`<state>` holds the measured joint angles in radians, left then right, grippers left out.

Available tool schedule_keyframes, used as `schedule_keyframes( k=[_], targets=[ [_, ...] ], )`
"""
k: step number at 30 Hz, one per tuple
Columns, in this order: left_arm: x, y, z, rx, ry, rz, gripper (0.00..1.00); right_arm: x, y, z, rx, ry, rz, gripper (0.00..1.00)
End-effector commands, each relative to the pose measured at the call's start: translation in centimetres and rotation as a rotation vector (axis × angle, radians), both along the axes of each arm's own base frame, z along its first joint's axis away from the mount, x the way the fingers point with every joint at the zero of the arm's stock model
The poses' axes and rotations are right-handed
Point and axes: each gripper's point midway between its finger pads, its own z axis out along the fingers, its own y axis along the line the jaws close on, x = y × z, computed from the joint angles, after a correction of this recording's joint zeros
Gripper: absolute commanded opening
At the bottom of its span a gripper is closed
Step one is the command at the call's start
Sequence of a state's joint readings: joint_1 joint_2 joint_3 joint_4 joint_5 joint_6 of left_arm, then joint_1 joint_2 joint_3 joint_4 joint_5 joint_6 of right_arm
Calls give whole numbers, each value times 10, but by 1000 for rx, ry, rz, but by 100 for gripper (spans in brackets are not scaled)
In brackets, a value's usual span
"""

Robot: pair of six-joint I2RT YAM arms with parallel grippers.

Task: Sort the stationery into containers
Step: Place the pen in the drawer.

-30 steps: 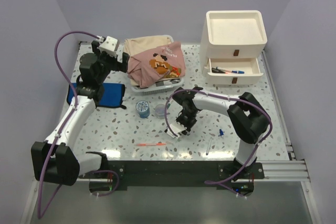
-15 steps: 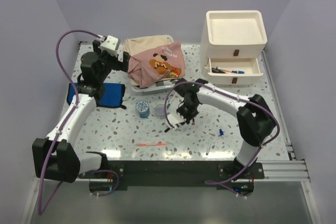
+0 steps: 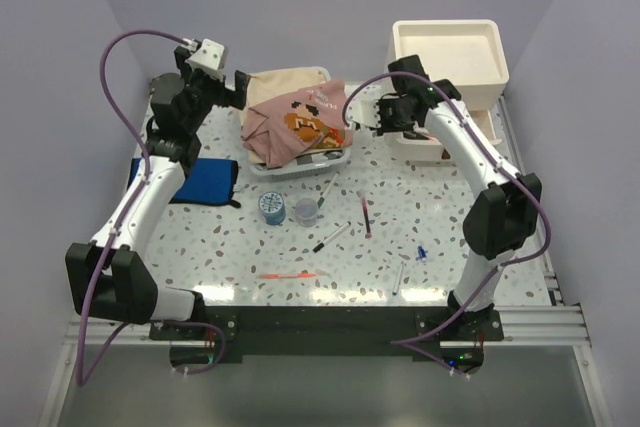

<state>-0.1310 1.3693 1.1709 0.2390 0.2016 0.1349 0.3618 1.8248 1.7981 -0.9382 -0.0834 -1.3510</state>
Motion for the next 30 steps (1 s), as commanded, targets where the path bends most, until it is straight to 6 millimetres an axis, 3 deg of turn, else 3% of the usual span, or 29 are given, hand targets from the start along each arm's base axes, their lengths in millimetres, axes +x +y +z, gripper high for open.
schedule_keyframes(
  k=[1, 10, 15, 16, 17, 20, 21, 23, 25, 27, 28, 30],
  targets=[
    [4, 1, 45, -5, -120, -5, 100, 24, -45, 6, -8, -45, -181, 0],
    [2, -2, 37, -33, -84, -21, 100, 32, -103, -5, -8, -36, -319, 0],
    [3, -4, 34, -41, -74, -29, 100, 29, -117, -15, -28, -38, -345, 2],
    [3, -5, 35, -43, -77, -31, 100, 26, -120, -21, -32, -29, -355, 8],
    [3, -5, 35, -41, -77, -31, 100, 30, -119, -17, -15, -58, -378, 24],
    [3, -3, 37, -41, -84, -23, 100, 29, -114, 5, 68, -110, -413, 49],
    [2, -2, 38, -42, -87, -18, 100, 27, -105, 24, 135, -145, -396, 53],
    [2, 0, 38, -41, -91, -8, 100, 18, -88, 39, 222, -147, -381, 59],
    [2, 2, 34, -26, -87, 6, 100, 0, -53, 57, 320, -116, -255, 58],
    [3, 7, 32, -2, -75, 26, 100, -15, -29, 58, 369, -86, -165, 59],
    [3, 11, 31, 11, -71, 50, 100, -29, -5, 53, 416, -42, -86, 60],
    [4, 18, 27, 43, -37, 82, 100, -53, 29, 32, 386, 48, 46, 62]
  ],
)
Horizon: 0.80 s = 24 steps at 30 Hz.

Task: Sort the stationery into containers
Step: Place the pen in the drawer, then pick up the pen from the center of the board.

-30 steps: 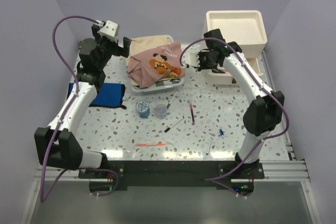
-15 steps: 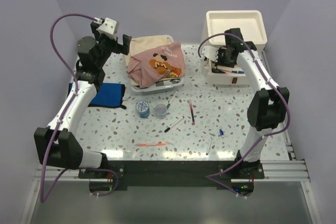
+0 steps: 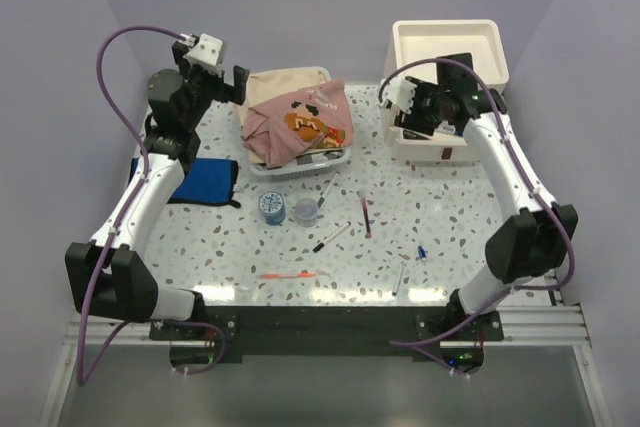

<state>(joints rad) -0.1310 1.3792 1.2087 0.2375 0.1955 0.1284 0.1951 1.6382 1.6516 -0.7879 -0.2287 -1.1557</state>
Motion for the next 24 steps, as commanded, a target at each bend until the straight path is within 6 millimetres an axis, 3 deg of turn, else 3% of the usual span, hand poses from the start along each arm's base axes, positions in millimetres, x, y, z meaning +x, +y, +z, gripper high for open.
schedule_keyframes(
  k=[1, 3, 4, 5, 7, 8, 10, 11, 13, 17, 19, 21, 24],
  targets=[
    [0, 24, 12, 68, -2, 109, 100, -58, 94, -17, 124, 125, 348, 61],
    [-8, 33, 10, 110, -9, 139, 100, -72, 116, -49, 93, 220, 466, 57],
    [-12, 38, 12, 111, -17, 160, 100, -73, 123, -56, 77, 231, 496, 56],
    [-16, 42, 8, 113, -14, 171, 100, -70, 129, -75, 41, 268, 530, 54],
    [-32, 49, 21, 105, -60, 186, 100, -63, 146, -79, 8, 253, 581, 52],
    [-38, 52, 12, 104, -49, 196, 100, -59, 149, -93, -30, 273, 601, 51],
    [-55, 57, 20, 95, -87, 205, 100, -52, 163, -91, -47, 253, 641, 51],
    [-58, 58, 10, 100, -72, 208, 100, -51, 164, -95, -74, 251, 675, 50],
    [-71, 63, 15, 94, -80, 220, 100, -53, 169, -108, -105, 263, 734, 50],
    [-77, 103, 12, 58, -38, 321, 100, -58, 172, -133, -168, 228, 888, 50],
    [-79, 110, 14, 101, -52, 346, 100, -60, 173, -142, -176, 239, 926, 50],
    [-83, 112, 18, 143, -84, 353, 100, -62, 172, -145, -193, 235, 963, 49],
    [-84, 108, 25, 142, -96, 336, 100, -59, 176, -128, -172, 175, 928, 49]
  ],
)
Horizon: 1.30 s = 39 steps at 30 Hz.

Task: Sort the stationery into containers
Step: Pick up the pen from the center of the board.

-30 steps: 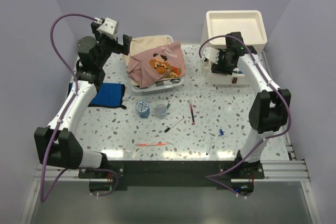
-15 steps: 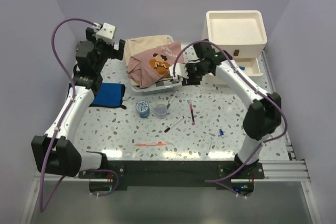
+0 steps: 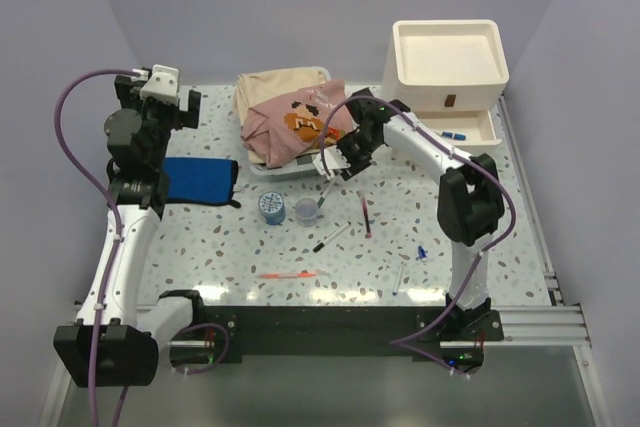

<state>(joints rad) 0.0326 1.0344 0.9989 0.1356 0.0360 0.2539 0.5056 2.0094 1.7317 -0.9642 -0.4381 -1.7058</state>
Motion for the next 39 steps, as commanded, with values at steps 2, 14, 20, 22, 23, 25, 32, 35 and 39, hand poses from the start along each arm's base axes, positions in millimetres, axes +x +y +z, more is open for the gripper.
schedule_keyframes(
  k=[2, 14, 20, 22, 23, 25, 32, 35, 39],
  targets=[
    [-4, -3, 15, 23, -35, -19, 100, -7, 10, 35, 80, -102, 57, 49],
    [-11, -12, 4, -66, -8, -61, 100, -74, 47, 61, 215, -36, 225, 41],
    [-18, -10, -3, -57, 17, -46, 100, -78, 50, 15, 51, 95, 340, 39],
    [-21, -10, -2, -49, 17, -46, 100, -72, 52, 6, 22, 107, 353, 40],
    [-23, -9, -3, -45, 18, -41, 100, -70, 52, 5, 13, 105, 370, 40],
    [-24, -8, -7, -45, 29, -34, 100, -66, 52, -4, -27, 122, 387, 40],
    [-33, -4, -10, -54, 41, -15, 100, -53, 44, -34, -134, 115, 436, 40],
    [-35, 0, -10, -56, 41, -6, 100, -51, 40, -43, -164, 117, 443, 39],
    [-35, 3, -9, -68, 37, 1, 100, -47, 35, -58, -204, 86, 433, 39]
  ],
)
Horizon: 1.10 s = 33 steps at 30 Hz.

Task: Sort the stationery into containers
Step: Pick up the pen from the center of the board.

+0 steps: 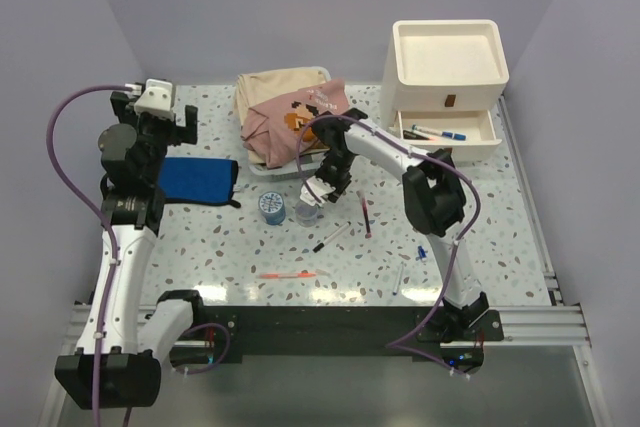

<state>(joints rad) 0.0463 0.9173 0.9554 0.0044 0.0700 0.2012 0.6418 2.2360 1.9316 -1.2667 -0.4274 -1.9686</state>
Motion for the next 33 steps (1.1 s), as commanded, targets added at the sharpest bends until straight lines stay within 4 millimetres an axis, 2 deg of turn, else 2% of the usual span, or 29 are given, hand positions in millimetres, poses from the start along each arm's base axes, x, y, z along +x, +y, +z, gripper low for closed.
schedule_keyframes(
  k=[1, 9, 14, 20, 25, 29, 32, 33],
  targets=[
    [-3, 9, 4, -16, -17, 27, 100, 13, -2, -9, -22, -97, 62, 39],
    [0, 7, 3, -26, -17, 15, 100, 19, -1, -21, -50, -142, 3, 38],
    [2, 5, 1, -32, -10, 4, 100, 18, 6, -11, -9, -136, -20, 36],
    [4, 4, -3, -35, -9, -3, 100, 17, 3, -1, -9, -133, -8, 35],
    [5, 3, -4, -37, -10, -9, 100, 15, 0, 22, 17, -127, -16, 34],
    [4, 4, -6, -40, -13, -8, 100, 23, 1, 26, 18, -164, -24, 34],
    [5, 3, -6, -46, -16, -13, 100, 31, 2, 19, 13, -196, -28, 39],
    [5, 3, -5, -47, -19, -14, 100, 39, 5, 18, 23, -231, -38, 41]
  ],
)
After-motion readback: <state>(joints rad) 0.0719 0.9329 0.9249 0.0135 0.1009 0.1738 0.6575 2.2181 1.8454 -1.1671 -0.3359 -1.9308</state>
